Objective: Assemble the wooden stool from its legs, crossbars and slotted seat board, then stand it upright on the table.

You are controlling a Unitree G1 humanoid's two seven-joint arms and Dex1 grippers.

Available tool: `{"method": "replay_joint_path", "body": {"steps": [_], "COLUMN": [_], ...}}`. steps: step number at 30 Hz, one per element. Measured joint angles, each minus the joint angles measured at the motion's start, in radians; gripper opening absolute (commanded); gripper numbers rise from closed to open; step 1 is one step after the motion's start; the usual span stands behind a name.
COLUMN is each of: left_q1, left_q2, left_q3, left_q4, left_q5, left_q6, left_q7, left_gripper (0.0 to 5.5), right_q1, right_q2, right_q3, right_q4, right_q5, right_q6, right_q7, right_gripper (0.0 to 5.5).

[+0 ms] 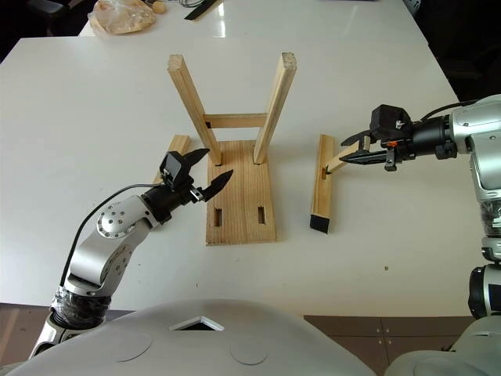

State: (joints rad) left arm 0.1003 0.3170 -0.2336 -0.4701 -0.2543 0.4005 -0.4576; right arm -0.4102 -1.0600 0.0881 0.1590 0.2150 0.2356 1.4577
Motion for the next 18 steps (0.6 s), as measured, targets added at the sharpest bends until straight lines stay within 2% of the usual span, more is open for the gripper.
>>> {"method": "replay_joint_path", "body": {"steps": [12,18], "left_q1": [-0.001,-0.01], "left_q2": [0.0,-0.005], "left_q3": [-0.002,-0.009], "left_q4": [-0.003,-0.002], "left_q5": [0.0,0.0], "left_q6": [0.004,0.005], "left_q7": [-0.001,-0.001], "left_gripper": [3.92,3.92], "right_q1": [-0.001,-0.098], "right_q2": [0.018,0.03], "right_q3": [0.038,0.115], "right_q4": [0.016,0.086], "right_q5": [-0.028,-0.083], "right_q6": [-0.023,-0.045], "right_q7": [0.005,0.061], "right_gripper": [1.33,1.33]}}
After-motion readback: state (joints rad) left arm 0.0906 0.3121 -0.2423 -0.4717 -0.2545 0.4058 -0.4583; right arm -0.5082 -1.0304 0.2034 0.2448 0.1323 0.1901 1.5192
